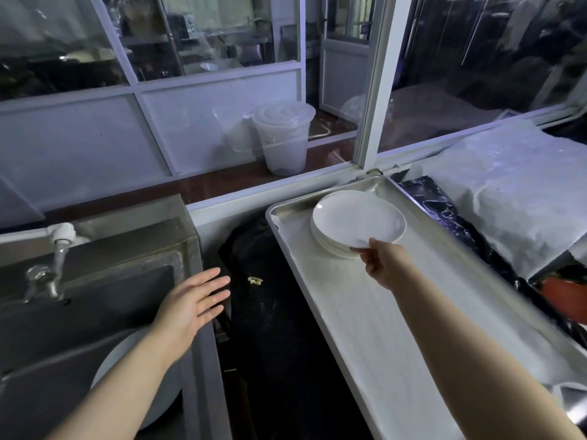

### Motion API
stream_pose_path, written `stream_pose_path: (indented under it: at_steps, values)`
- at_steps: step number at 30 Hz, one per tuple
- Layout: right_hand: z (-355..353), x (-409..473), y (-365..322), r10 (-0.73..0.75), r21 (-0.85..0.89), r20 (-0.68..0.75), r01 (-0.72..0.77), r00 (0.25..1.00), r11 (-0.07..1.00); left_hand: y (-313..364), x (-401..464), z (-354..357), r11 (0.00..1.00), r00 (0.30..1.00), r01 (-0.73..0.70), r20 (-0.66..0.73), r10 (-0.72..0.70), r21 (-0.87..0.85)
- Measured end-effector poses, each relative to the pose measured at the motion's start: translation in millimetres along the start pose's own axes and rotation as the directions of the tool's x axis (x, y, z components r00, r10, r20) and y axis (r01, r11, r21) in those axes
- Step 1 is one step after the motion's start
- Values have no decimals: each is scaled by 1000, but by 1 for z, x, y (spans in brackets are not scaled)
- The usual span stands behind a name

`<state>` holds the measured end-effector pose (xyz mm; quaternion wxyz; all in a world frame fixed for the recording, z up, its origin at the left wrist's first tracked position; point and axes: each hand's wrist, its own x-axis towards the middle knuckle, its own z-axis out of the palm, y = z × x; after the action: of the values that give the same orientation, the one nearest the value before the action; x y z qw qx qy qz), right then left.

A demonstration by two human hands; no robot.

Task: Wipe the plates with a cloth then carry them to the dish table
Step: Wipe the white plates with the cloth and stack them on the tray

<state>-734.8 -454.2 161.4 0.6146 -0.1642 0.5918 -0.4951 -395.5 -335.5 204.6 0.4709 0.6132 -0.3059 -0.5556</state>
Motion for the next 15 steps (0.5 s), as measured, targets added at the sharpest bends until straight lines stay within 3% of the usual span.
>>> stream_pose_path:
  at_steps: [8, 11, 15]
  values:
    - [1, 9, -5, -8, -57, -33, 6, 999, 998, -1, 5, 2, 1000, 1000, 5, -4, -5, -17]
    - [0, 12, -9, -78, -300, -80, 50, 994, 953, -4, 5, 3, 1000, 1000, 13, 18, -13, 6]
    - [-9, 15, -12, -213, -691, -114, 77, 970, 719, -6, 5, 1, 999, 998, 27, 49, -29, 44]
